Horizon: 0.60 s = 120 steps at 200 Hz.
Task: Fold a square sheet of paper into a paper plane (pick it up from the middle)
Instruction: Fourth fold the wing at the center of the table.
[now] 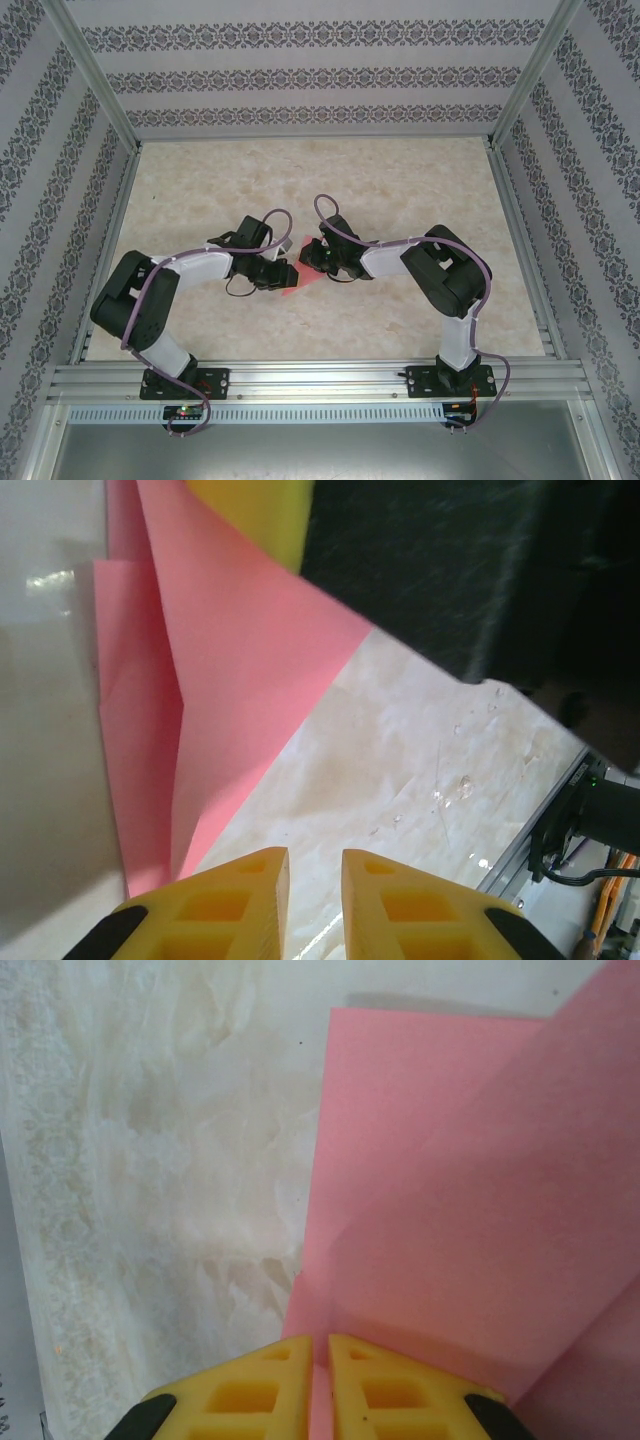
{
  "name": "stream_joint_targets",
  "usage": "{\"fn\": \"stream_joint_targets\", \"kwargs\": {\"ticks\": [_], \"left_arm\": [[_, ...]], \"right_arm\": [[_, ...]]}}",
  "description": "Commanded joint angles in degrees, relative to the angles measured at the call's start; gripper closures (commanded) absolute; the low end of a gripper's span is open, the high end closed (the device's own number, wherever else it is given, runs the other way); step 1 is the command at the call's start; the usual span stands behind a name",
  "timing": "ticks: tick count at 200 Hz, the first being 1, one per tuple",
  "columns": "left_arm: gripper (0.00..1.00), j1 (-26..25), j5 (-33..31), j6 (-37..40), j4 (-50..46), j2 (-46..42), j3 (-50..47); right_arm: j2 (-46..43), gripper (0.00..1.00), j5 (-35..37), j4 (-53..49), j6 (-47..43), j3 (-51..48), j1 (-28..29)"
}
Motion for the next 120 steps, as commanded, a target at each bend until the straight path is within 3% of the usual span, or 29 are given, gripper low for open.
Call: {"fn": "stream_joint_targets", "kwargs": {"ticks": [1, 64, 120], "left_arm": [[0.77, -0.6, 2.3, 1.5, 0.2, 1.9, 0.2], [0.81, -0.6, -5.1, 2.3, -2.6, 3.0, -0.1], [0.84, -0.5, -6.1, 2.0, -1.3, 3.7, -1.1]], "right_arm": [[4.4, 0.86, 3.9, -7.8, -0.2, -1.2, 0.4], [4.5, 0.86, 3.9, -8.1, -0.3, -1.0, 0.4], [4.8, 0.86, 3.7, -8.4, -0.5, -0.9, 0.4]]}}
